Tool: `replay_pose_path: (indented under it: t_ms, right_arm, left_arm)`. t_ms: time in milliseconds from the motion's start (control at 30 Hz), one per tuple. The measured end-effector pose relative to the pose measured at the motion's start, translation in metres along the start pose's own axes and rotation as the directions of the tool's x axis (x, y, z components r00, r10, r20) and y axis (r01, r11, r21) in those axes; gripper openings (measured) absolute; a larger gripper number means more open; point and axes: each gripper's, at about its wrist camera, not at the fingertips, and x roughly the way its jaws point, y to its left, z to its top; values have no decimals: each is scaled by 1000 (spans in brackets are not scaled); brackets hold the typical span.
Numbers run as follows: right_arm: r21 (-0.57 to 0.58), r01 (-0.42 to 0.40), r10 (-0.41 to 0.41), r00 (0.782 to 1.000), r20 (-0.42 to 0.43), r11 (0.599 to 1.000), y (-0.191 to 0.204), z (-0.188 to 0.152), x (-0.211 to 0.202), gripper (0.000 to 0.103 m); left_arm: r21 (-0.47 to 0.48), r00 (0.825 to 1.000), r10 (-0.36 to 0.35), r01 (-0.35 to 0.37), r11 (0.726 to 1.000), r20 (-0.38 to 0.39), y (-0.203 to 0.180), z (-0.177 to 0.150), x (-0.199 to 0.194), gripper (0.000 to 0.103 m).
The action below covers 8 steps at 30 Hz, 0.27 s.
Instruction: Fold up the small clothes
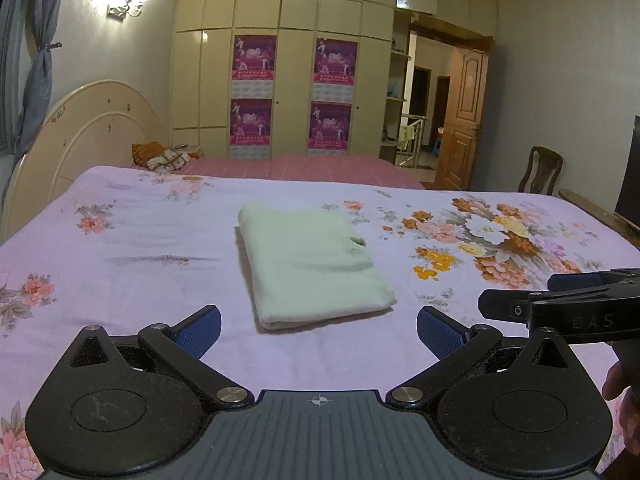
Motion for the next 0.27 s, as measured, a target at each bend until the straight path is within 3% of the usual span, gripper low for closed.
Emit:
replay_pose_path:
  t_ms: [267]
  right_arm:
    - [-6, 0, 0, 1000, 6, 1000, 2, 0, -1, 102]
  left_arm:
    - [-2, 1000, -4, 4, 1000, 31, 1, 2, -5, 103]
